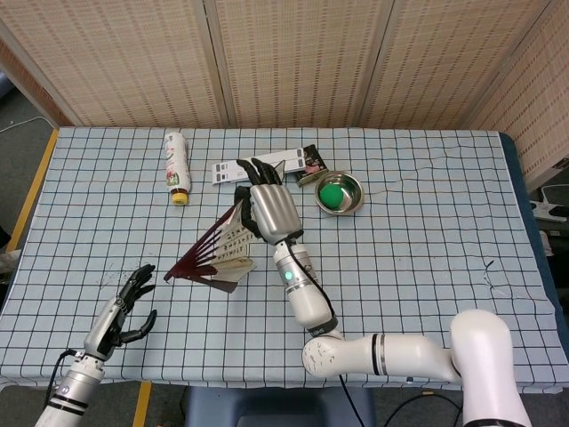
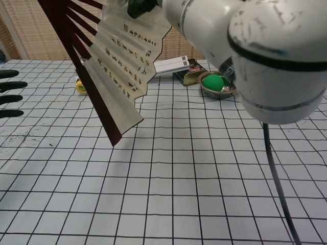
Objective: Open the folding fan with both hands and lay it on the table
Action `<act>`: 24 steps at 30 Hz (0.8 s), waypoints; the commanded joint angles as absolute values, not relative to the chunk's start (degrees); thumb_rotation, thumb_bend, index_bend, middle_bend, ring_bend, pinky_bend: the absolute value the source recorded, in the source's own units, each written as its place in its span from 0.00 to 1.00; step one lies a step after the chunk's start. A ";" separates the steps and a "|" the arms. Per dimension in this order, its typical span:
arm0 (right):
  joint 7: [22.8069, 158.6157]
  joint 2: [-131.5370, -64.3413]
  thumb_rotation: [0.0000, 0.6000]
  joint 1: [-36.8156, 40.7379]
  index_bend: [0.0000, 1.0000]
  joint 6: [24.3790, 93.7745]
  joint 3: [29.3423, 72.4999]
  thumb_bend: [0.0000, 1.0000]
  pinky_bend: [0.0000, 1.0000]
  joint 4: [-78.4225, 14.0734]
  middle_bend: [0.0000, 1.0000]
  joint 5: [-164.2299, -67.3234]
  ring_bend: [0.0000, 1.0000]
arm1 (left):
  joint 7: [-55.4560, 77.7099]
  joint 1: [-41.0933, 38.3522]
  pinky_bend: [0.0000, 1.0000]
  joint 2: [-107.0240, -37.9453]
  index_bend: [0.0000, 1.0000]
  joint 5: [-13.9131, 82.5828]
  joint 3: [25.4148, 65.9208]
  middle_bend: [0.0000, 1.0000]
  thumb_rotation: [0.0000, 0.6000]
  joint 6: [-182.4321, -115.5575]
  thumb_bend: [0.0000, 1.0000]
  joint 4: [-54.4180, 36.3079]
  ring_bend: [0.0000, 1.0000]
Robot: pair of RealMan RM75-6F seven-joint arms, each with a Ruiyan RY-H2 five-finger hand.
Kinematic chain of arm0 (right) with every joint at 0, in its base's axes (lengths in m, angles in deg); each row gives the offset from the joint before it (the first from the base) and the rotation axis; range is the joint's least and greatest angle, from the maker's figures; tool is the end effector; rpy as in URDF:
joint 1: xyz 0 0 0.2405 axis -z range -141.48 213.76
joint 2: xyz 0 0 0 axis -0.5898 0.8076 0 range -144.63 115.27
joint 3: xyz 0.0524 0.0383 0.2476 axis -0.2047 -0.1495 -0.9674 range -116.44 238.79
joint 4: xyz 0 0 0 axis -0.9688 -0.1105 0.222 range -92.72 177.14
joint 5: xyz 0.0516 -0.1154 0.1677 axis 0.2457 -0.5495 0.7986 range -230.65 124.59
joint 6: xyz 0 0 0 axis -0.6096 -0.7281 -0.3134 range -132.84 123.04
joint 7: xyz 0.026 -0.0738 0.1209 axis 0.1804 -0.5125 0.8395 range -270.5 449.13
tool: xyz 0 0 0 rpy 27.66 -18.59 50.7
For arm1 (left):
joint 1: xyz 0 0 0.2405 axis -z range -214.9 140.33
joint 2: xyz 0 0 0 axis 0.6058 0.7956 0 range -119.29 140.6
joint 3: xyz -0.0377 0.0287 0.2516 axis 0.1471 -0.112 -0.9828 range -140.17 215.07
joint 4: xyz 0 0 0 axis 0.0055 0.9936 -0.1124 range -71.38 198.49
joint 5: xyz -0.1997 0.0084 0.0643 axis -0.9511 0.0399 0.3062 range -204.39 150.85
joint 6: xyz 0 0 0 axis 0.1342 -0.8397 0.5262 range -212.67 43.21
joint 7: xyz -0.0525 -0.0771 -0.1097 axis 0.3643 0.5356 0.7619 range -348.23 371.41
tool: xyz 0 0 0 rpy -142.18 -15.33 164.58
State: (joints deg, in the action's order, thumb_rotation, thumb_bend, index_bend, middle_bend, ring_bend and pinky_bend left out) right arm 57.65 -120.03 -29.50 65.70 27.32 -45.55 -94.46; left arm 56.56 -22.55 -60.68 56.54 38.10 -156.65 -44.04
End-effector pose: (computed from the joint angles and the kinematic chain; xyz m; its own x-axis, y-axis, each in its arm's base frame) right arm 0.0680 -0.3734 -0.0117 -0.0065 -0.1071 0.9942 -0.9440 -0.3274 -0.0414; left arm -0.2188 0.2011 0.0696 -0.6574 0.3084 0.6875 0.7419 0.1053 0.6622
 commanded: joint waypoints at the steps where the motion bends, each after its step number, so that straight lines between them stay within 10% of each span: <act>1: 55.85 -123.25 1.00 -32.45 0.67 66.90 26.25 0.71 0.08 -41.09 0.08 -93.57 0.00 | 45.28 -21.08 0.10 -65.47 0.02 50.00 40.95 0.00 0.93 -155.53 0.46 -48.43 0.00; 17: 55.91 -135.74 1.00 -44.14 0.67 69.95 20.95 0.71 0.08 -25.50 0.09 -94.02 0.00 | 21.68 -18.62 0.09 -79.24 0.06 36.73 48.56 0.00 0.92 -159.79 0.45 -48.79 0.00; 24: 55.51 -135.51 1.00 -43.34 0.66 70.56 21.45 0.71 0.08 -26.47 0.08 -95.22 0.00 | 20.49 -18.99 0.10 -82.88 0.37 32.31 52.01 0.00 0.99 -162.40 0.45 -45.49 0.00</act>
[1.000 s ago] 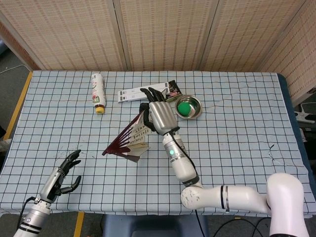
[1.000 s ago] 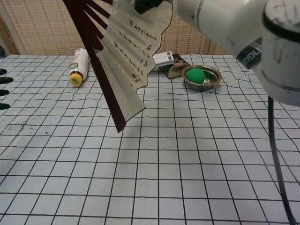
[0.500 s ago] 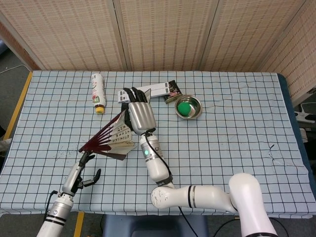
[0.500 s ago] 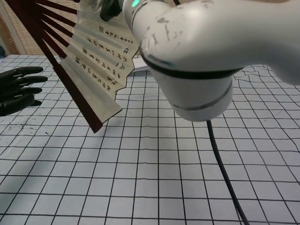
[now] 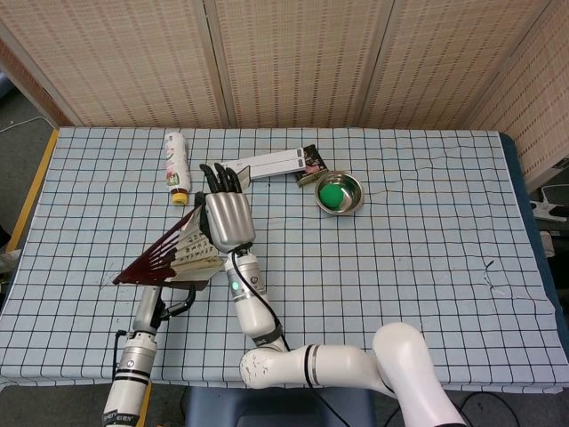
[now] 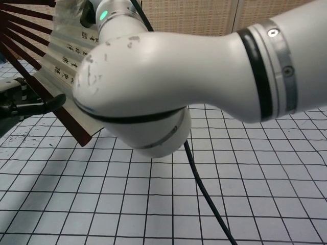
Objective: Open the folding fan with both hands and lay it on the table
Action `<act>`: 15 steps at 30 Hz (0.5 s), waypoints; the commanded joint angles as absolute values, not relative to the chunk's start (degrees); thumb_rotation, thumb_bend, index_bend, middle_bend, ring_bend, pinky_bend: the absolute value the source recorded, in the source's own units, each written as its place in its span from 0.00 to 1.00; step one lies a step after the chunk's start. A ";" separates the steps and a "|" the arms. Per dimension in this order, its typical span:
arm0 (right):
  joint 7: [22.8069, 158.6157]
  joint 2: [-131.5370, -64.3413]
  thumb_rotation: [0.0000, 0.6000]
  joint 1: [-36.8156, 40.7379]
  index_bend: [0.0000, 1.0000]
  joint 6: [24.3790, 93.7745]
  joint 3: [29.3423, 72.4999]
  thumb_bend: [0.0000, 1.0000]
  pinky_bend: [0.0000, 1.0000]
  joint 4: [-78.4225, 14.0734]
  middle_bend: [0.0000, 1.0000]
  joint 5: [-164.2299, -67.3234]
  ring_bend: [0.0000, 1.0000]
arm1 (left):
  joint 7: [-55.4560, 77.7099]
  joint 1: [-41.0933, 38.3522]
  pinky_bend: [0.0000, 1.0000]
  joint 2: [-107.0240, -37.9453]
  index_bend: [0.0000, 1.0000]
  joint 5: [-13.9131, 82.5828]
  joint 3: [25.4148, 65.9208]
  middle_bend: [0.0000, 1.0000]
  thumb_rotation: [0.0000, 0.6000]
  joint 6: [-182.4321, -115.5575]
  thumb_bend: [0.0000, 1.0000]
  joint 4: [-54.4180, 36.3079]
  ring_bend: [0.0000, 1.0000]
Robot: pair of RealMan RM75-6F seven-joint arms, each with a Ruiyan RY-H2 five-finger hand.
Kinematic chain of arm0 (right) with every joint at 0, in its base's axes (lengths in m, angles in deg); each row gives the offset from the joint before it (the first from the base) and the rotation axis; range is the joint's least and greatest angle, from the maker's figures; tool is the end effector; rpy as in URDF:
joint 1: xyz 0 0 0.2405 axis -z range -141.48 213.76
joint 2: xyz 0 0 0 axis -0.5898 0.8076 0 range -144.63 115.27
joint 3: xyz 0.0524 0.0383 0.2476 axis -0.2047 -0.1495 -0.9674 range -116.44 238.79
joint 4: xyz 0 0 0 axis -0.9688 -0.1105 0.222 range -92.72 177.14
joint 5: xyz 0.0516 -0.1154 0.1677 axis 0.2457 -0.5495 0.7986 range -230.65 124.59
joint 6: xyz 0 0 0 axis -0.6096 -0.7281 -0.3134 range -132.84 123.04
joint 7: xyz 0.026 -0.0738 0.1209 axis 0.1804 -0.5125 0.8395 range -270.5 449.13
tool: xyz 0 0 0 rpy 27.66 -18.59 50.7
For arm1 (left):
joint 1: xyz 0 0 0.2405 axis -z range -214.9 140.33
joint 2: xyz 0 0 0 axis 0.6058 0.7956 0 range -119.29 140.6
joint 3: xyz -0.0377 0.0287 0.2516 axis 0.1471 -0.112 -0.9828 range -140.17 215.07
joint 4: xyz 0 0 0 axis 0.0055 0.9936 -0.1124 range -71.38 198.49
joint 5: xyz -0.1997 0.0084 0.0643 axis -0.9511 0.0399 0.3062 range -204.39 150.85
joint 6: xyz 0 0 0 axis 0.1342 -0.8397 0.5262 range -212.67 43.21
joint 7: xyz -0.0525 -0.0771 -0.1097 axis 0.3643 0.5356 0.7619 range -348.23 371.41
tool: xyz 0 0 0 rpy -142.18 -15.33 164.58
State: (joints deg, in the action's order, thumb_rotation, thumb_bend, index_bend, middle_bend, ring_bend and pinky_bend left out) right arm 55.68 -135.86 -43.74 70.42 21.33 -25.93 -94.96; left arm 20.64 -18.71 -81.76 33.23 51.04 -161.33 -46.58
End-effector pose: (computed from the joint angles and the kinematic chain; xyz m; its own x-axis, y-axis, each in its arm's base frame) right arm 0.1315 -0.3638 -0.0632 -0.0075 -0.0224 0.9997 -0.9496 -0.3131 -0.0142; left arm -0.1603 0.2409 0.0137 -0.5928 0.1196 0.7964 0.8031 0.1617 0.5735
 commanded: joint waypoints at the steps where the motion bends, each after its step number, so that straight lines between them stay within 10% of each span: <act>1: 55.45 -135.27 1.00 -43.09 0.66 70.64 21.47 0.71 0.08 -26.89 0.08 -95.34 0.00 | 20.38 -19.13 0.10 -83.23 0.45 32.15 52.21 0.00 1.00 -162.79 0.47 -45.08 0.00; 8: 53.58 -132.03 1.00 -40.01 0.64 71.47 23.00 0.71 0.08 -32.12 0.08 -96.45 0.00 | 19.62 -19.99 0.16 -86.32 0.71 33.47 53.33 0.21 1.00 -166.34 0.58 -41.52 0.03; 15: 51.57 -125.61 1.00 -34.90 0.62 72.76 25.97 0.71 0.08 -40.65 0.09 -99.00 0.00 | 19.60 -20.72 0.16 -86.15 0.70 35.57 53.66 0.24 1.00 -167.26 0.58 -37.82 0.06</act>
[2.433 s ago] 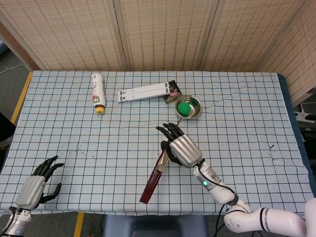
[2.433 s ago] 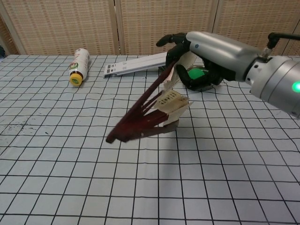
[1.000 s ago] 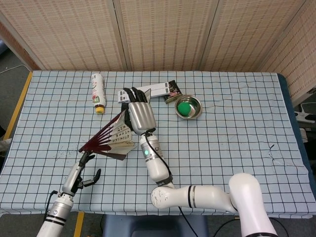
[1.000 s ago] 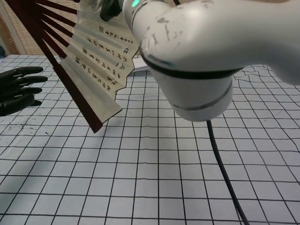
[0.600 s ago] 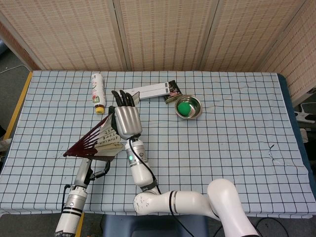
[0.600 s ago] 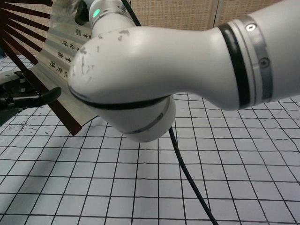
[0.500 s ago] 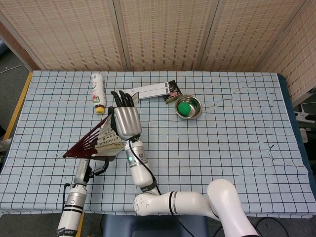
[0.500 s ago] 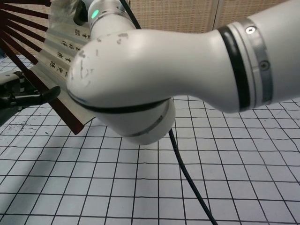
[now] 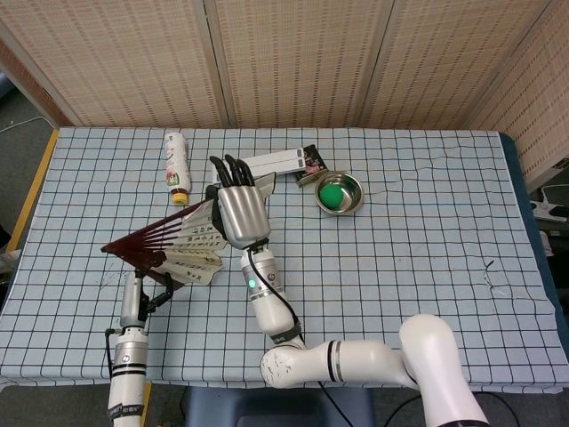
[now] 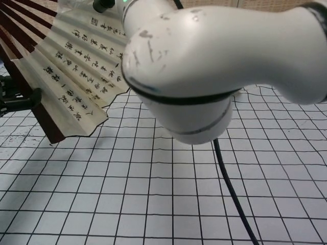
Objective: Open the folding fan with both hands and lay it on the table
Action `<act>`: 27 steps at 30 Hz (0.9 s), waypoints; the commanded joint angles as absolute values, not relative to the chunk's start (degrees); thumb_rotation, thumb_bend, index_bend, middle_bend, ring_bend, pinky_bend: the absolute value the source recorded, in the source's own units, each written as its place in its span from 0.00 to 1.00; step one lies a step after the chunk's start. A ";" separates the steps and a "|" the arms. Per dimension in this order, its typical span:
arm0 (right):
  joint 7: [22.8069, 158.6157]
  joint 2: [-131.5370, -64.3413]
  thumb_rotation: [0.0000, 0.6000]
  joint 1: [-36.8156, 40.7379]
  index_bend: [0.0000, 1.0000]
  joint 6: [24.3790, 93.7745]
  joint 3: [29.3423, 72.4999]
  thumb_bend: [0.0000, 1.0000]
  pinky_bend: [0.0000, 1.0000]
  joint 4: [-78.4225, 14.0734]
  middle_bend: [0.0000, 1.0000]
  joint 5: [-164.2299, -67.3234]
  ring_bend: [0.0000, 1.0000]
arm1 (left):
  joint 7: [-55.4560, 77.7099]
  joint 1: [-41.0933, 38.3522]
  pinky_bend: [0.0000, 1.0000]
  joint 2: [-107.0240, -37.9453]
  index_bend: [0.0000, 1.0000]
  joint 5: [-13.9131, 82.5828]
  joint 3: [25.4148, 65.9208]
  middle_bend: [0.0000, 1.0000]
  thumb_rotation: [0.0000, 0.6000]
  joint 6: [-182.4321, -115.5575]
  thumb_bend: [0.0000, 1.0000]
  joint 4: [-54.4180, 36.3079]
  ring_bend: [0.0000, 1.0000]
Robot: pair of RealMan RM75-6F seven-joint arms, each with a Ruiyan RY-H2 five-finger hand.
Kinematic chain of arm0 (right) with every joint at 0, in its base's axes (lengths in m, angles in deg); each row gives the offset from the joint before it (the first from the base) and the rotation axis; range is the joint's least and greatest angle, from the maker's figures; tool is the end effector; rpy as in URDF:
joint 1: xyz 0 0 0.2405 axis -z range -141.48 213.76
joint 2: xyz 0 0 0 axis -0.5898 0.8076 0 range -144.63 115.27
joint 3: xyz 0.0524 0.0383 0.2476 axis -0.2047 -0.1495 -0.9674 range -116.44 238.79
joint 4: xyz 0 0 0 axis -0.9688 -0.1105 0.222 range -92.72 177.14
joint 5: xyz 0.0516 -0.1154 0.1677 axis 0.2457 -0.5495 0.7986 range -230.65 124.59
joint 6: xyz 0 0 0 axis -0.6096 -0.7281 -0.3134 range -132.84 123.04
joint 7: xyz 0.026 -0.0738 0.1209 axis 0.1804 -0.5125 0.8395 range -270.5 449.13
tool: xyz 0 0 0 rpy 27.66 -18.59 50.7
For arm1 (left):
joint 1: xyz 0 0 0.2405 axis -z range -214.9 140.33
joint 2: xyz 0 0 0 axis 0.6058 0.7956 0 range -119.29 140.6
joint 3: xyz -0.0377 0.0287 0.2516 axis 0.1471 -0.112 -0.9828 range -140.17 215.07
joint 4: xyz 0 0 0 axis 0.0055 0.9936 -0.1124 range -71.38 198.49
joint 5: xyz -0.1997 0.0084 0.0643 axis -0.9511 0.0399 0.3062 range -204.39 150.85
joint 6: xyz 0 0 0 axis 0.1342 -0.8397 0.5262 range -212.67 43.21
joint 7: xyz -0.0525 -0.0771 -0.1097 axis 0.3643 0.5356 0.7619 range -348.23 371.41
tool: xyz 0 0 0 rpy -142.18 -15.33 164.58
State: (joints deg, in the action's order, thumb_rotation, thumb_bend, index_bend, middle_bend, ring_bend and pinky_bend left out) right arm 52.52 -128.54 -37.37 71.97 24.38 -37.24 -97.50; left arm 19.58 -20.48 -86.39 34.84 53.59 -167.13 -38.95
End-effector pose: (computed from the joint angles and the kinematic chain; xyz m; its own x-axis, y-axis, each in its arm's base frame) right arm 0.1119 -0.3639 -0.0283 0.0234 0.0196 0.9995 -0.9354 -0.3524 0.0288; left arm -0.1822 0.2503 0.0146 -0.5384 -0.0548 0.8409 0.8290 0.1449 0.5402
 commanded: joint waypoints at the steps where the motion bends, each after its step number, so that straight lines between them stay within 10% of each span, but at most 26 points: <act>1: 51.42 -124.72 1.00 -34.21 0.62 72.99 26.38 0.71 0.08 -41.70 0.09 -99.44 0.00 | 19.68 -20.77 0.16 -86.07 0.69 35.68 53.72 0.24 1.00 -167.15 0.57 -37.30 0.06; 27: 44.55 -111.46 1.00 -22.95 0.48 79.50 35.99 0.71 0.09 -56.28 0.09 -108.18 0.00 | 20.43 -20.95 0.16 -87.58 0.40 39.24 54.46 0.16 1.00 -166.77 0.53 -22.65 0.04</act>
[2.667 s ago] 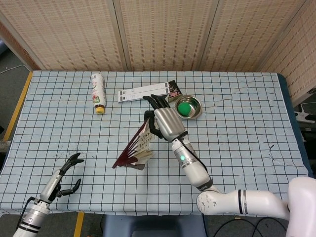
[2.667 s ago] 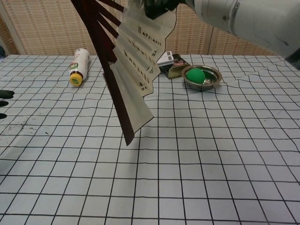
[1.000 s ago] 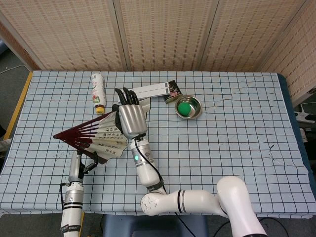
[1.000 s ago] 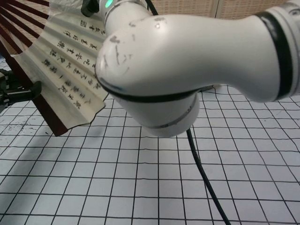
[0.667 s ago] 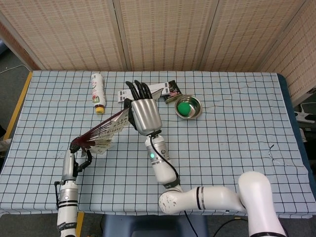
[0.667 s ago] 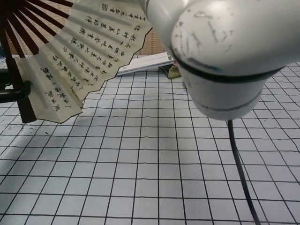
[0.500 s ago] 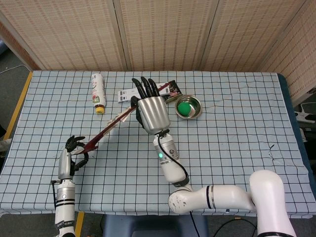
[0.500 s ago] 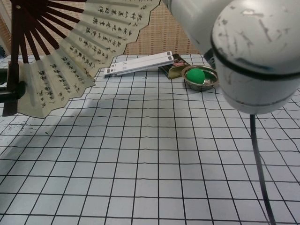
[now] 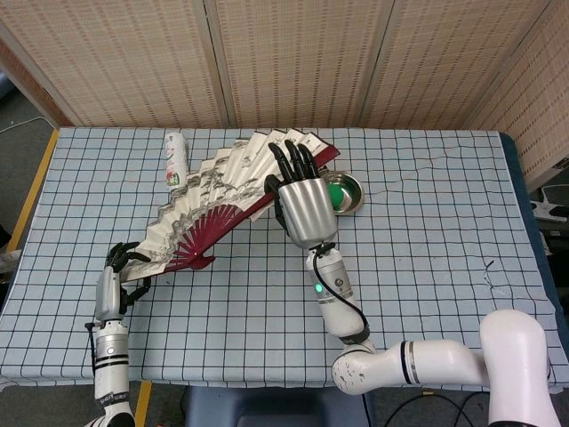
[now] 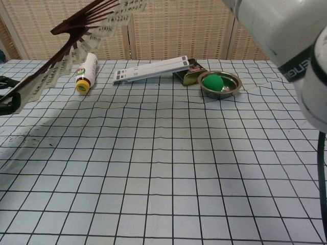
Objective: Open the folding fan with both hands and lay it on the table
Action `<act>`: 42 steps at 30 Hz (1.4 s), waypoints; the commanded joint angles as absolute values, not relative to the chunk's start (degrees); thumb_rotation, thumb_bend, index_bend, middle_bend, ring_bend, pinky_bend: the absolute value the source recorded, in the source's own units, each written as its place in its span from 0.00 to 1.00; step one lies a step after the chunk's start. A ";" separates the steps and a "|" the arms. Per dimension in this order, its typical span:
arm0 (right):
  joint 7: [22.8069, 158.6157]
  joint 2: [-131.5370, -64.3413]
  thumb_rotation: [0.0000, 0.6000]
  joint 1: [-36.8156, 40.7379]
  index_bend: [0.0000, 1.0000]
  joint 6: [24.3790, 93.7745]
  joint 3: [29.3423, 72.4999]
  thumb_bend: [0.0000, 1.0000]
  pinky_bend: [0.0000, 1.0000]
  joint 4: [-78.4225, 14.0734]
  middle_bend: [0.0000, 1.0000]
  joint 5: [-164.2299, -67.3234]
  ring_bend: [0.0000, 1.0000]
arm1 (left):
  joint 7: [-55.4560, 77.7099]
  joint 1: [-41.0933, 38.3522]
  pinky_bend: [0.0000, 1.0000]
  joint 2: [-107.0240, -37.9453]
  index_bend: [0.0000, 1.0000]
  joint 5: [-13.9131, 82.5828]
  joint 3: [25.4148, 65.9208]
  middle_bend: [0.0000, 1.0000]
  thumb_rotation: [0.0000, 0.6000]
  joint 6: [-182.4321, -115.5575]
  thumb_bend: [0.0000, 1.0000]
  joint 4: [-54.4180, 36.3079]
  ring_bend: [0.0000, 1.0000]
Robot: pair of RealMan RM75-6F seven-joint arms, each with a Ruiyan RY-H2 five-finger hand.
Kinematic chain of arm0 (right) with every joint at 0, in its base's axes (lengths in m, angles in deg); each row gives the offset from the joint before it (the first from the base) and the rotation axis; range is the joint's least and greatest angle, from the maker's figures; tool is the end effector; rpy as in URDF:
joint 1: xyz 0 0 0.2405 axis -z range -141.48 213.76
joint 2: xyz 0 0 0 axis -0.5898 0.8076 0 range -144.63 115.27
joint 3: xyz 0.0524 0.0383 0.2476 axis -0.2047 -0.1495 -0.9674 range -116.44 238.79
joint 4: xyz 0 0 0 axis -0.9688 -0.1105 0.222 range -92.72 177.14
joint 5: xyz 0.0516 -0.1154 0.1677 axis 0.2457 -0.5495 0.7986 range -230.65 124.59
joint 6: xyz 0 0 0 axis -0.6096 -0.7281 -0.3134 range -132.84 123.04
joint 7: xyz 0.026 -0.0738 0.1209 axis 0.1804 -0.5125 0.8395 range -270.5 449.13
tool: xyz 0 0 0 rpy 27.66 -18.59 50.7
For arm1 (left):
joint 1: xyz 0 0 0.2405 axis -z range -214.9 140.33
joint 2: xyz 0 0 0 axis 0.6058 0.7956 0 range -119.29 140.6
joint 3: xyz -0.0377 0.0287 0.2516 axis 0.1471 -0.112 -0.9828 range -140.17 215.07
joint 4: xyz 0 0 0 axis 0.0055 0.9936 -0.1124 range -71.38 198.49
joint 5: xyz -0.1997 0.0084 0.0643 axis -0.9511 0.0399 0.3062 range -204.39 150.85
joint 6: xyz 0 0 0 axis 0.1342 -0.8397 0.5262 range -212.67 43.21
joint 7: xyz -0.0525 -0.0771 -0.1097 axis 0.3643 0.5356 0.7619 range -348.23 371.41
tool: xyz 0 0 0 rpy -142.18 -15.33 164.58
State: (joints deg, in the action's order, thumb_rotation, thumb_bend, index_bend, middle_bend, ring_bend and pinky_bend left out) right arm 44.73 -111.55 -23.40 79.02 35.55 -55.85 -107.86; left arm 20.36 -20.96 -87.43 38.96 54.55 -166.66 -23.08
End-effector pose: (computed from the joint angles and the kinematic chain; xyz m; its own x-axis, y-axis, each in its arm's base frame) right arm 0.0342 -0.3502 0.0442 0.2327 0.2285 0.9453 -0.8812 -0.3619 0.3043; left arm -0.2340 0.2674 0.0180 -0.3259 -0.1438 0.9344 0.9314 0.1210 0.3434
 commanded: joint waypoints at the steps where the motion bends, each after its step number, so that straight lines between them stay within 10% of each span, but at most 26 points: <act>1: 44.37 -111.50 1.00 -22.21 0.47 80.48 36.77 0.70 0.09 -56.86 0.09 -108.71 0.00 | 20.45 -20.95 0.16 -87.79 0.38 39.67 54.35 0.16 1.00 -166.99 0.53 -21.95 0.04; 14: 50.34 -115.99 1.00 -8.09 0.42 92.09 53.88 0.71 0.09 -56.49 0.09 -124.14 0.00 | 21.41 -20.94 0.15 -91.48 0.30 46.79 49.71 0.10 1.00 -168.13 0.53 -4.63 0.01; 25: 49.86 -113.24 1.00 -2.16 0.32 88.63 57.14 0.71 0.09 -55.77 0.08 -125.40 0.00 | 11.37 -23.81 0.11 -90.49 0.00 60.53 37.42 0.00 1.00 -173.82 0.48 11.80 0.00; 32: 48.30 -103.73 1.00 2.07 0.01 83.76 62.02 0.39 0.08 -66.04 0.00 -122.98 0.00 | 8.43 -24.78 0.11 -81.96 0.00 60.15 34.48 0.00 1.00 -168.19 0.46 0.74 0.00; 42: 57.26 -93.14 1.00 8.79 0.00 82.05 68.54 0.22 0.05 -70.13 0.00 -128.21 0.00 | -20.10 -21.73 0.10 -72.04 0.00 57.53 37.28 0.00 1.00 -164.11 0.44 -13.16 0.00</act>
State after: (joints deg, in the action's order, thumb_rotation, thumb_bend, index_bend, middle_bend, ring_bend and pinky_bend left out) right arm 55.85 -94.22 7.56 82.51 67.47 -69.67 -127.03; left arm -10.94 -23.26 -75.96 58.70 35.24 -165.08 -7.86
